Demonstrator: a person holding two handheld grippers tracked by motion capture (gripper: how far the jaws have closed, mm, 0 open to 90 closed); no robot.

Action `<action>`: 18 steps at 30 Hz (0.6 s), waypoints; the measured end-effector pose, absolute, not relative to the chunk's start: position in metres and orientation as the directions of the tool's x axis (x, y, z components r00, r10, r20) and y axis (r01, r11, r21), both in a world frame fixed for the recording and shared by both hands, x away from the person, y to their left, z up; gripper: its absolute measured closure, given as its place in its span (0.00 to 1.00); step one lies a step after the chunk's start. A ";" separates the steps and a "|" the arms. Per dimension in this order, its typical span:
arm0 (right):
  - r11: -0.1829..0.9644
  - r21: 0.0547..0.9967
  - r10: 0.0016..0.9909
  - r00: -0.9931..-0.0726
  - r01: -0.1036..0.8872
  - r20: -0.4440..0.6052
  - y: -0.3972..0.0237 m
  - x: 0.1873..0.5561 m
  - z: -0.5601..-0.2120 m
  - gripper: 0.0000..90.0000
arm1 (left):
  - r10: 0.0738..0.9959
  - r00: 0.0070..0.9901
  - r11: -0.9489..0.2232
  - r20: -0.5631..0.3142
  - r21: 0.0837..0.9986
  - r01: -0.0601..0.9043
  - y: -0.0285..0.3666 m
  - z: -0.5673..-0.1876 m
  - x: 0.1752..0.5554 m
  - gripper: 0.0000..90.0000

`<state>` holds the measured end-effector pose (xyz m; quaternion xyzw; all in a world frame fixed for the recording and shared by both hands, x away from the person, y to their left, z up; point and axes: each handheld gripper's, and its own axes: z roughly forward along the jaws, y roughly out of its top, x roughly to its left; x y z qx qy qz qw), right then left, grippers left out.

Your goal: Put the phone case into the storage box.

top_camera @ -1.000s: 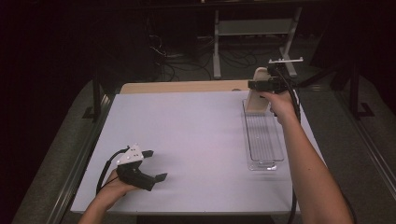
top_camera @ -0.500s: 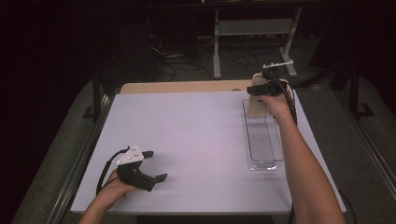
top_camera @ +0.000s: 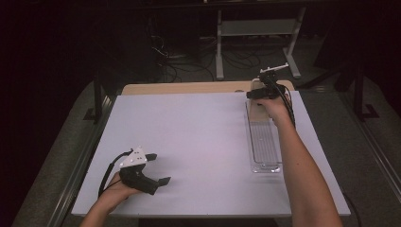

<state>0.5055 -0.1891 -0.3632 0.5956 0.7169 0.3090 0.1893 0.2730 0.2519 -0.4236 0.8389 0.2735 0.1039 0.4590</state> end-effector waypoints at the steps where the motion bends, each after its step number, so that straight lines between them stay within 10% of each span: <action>1: 0.102 0.669 0.971 -0.220 0.736 0.094 -0.189 0.506 -0.364 0.11 | 0.552 0.831 -0.432 -0.074 0.827 0.360 0.252 -0.423 0.273 0.00; 18: 0.106 0.671 0.976 -0.207 0.734 0.072 -0.189 0.515 -0.373 0.11 | 0.542 0.837 -0.438 -0.075 0.825 0.358 0.250 -0.424 0.272 0.00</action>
